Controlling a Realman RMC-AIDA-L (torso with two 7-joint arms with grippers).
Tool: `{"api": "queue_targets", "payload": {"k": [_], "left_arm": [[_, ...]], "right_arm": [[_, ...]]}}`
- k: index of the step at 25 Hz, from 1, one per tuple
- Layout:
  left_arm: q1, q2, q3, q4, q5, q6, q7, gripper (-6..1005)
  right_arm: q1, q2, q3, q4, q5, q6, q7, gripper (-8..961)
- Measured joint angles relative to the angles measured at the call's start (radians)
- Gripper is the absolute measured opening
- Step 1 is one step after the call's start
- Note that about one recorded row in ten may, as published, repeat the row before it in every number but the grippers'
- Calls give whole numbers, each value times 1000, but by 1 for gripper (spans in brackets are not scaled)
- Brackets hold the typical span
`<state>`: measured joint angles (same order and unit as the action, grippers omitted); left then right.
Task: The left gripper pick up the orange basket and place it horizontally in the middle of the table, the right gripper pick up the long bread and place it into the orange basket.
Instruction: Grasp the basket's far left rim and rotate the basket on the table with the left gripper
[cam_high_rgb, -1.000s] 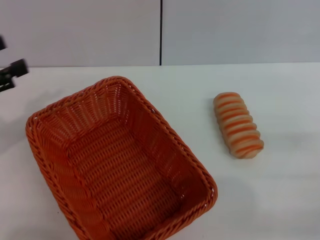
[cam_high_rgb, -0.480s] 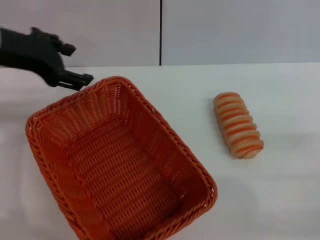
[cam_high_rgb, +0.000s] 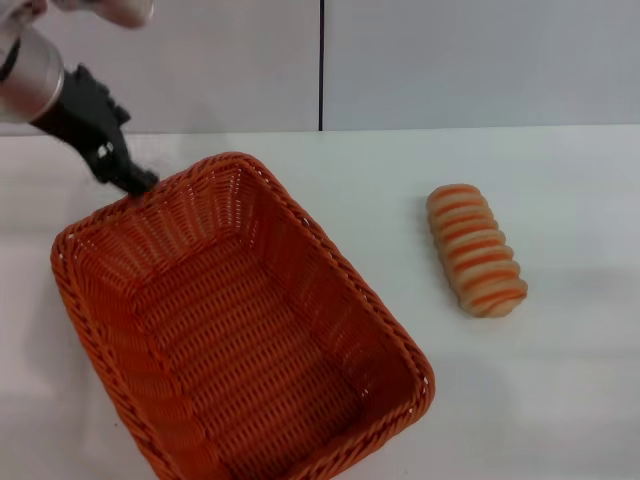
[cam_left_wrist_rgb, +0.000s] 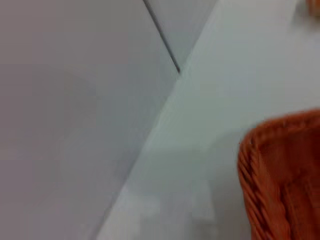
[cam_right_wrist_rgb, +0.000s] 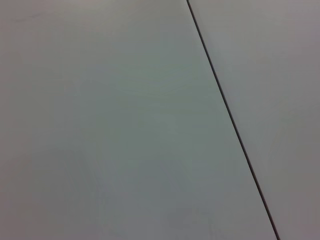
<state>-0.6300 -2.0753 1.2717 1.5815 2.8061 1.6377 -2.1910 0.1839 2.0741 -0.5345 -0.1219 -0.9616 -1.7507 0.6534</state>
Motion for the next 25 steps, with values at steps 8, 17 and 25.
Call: {"api": "queue_targets", "payload": {"k": [8,17,25], "left_arm": [[-37,0,0,-62,44,68,-1,770],[-47,-2,44,-216,47,-10,-31,769],[-50,-3,66,-261,18,-48,-42,767]], "right_arm": [[36,-1,1,7,-1,13,0,631],[79,0,-11,16,-8,43,2,630],[74,0,-5,17,-8,49,2,630]]}}
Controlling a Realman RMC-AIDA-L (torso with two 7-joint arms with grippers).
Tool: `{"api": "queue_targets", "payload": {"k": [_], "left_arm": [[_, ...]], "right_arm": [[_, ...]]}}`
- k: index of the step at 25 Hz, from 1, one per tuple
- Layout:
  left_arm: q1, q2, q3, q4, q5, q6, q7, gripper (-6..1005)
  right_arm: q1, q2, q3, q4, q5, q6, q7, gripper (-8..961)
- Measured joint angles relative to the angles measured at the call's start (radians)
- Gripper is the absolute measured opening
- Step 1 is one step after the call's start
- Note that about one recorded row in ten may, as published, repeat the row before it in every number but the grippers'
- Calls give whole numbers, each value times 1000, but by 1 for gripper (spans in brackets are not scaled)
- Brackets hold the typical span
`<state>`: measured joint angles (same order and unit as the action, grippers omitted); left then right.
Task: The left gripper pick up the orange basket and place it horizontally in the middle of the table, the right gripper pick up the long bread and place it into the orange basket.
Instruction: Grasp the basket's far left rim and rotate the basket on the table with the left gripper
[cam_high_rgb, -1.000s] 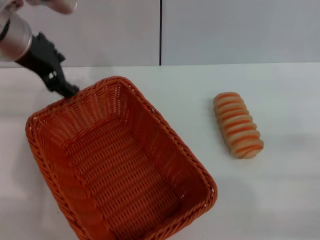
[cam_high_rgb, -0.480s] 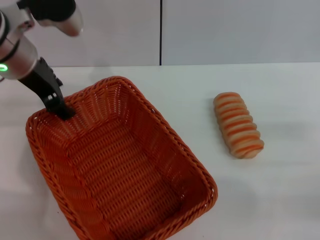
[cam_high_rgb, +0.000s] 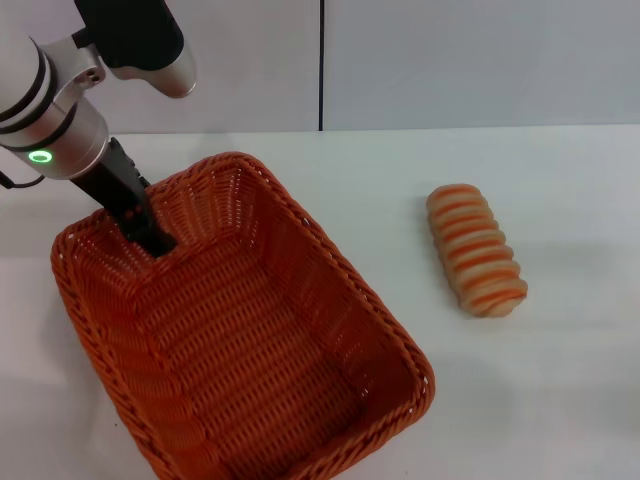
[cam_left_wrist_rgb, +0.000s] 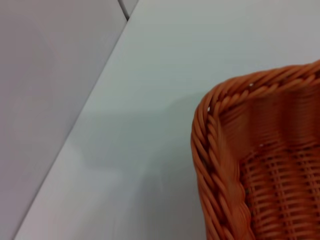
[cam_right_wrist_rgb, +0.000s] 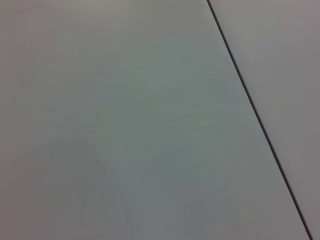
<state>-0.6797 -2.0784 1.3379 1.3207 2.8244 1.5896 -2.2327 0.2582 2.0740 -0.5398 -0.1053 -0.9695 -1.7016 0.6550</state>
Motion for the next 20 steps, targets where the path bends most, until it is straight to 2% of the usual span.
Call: {"api": "queue_targets", "payload": {"k": [7,12,13,17,20], "left_arm": [[-3,0,6,-1,-7,-9,-13,765],[-15,0,2,-28,-13,-37,-50,747],[-24,0,10,-67,-12,-42,-51,742],[-25,0,19,-64,-9,-45,-49,724],[-24,0,21,-56,-9,-45,-49,599]], "right_arm": [[-2,0,3,-1,4,17,0,630],[5,-1,3,-2,4,36,0,630],[6,-1,3,-3,5,44,0,630],[9,-2,3,-6,6,64,0,630],[11,-3,3,-8,6,68,-1,630]]}}
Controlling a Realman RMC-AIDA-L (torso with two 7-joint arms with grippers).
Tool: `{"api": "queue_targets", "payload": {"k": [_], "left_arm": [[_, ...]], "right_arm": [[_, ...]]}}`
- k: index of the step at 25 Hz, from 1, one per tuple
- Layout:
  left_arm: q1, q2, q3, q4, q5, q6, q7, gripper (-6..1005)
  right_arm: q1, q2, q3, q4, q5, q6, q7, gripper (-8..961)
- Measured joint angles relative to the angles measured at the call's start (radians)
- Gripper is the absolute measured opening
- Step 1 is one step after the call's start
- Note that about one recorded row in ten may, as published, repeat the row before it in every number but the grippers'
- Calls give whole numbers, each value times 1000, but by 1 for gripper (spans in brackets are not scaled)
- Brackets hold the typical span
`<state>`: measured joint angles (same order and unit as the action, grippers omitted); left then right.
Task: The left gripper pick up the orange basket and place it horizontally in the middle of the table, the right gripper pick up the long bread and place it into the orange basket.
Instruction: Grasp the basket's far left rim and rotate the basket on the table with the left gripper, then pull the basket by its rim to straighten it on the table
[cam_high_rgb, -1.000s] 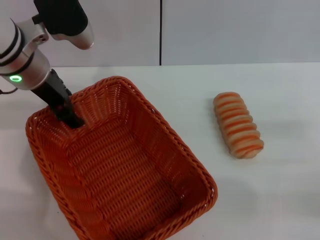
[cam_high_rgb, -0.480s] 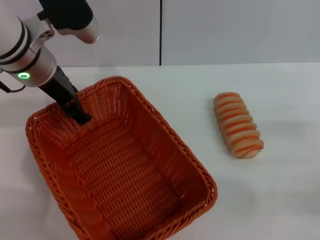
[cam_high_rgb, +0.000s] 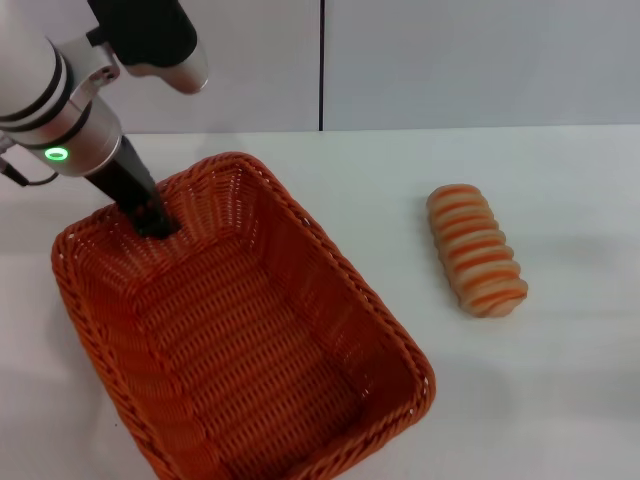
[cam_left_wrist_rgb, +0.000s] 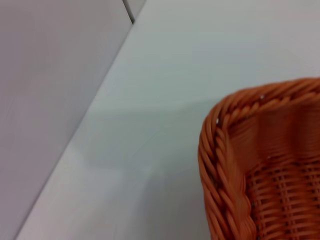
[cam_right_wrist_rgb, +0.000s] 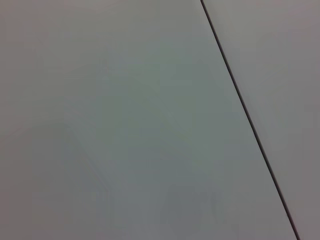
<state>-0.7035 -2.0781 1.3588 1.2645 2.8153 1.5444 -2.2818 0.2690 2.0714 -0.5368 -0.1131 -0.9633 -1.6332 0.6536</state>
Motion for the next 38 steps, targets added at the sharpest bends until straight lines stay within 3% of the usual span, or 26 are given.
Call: {"api": "queue_targets", "payload": {"k": [8,13,17,21,32,38], "left_arm": [[-3,-1,12,63,-49,-10,-84,311],[-33,3,-33,110,-39,-43,-347,226],[-61,8,-131,106,-17,-28,-477,215],[-73,9,-164,90,29,7,-525,201],[66,0,-189,195,48,126,-601,171],[140,0,-189,260,-27,183,-603,170]], "right_arm": [[2,-4,41,-53,3,17,0,630],[20,-13,83,-104,3,97,1,630],[40,-28,103,-119,3,110,2,630],[62,-40,101,-137,-1,135,4,630],[124,-45,35,-171,-11,214,15,630],[147,-45,15,-172,-12,228,15,630]]}}
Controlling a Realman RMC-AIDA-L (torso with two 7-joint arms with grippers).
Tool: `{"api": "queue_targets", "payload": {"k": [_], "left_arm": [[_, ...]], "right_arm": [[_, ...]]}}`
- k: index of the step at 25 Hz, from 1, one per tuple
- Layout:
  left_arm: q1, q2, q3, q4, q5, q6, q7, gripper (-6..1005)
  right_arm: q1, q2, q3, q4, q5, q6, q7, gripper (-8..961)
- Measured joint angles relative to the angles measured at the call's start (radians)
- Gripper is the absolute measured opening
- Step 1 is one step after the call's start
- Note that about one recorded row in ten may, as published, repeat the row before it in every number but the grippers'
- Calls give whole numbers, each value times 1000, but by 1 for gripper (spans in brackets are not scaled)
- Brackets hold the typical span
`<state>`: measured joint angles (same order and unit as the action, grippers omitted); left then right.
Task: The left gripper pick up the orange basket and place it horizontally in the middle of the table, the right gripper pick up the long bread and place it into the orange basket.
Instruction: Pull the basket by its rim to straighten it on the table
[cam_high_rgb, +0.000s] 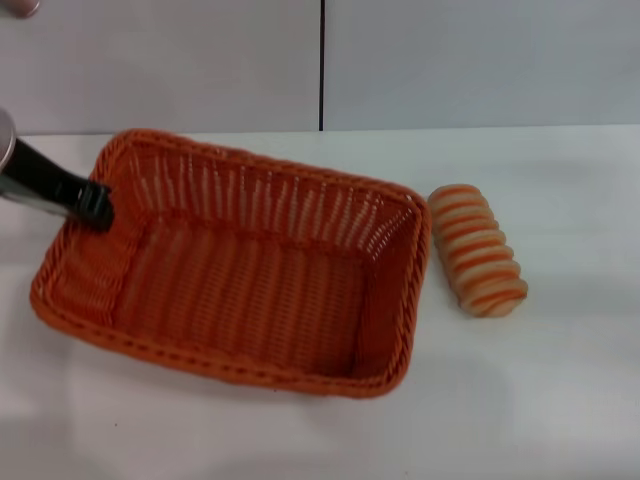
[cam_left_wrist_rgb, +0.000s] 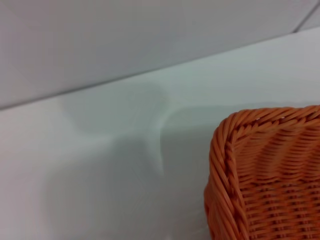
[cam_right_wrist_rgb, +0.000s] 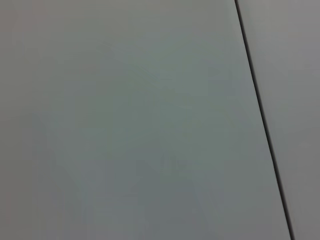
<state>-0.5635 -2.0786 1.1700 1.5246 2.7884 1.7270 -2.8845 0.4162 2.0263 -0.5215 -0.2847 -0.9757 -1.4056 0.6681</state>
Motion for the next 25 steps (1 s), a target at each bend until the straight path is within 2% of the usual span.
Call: {"api": "queue_targets", "payload": {"k": [7,13,19,25], "left_arm": [[73,-1,12,35,-76,21,-1,170],[103,-1,8,39,-106,-1,-2,171],[106,-1,-16,26,-127,-18,-2,171],[69,6,-88,-51,-138,-9,1,181]], "right_arm": [[9,5,-2,-5,0,2,1,630],[8,10,-9,-5,0,-4,1,630],[6,11,-14,-4,0,-4,1,629],[7,12,-14,-4,0,-4,1,629]]}}
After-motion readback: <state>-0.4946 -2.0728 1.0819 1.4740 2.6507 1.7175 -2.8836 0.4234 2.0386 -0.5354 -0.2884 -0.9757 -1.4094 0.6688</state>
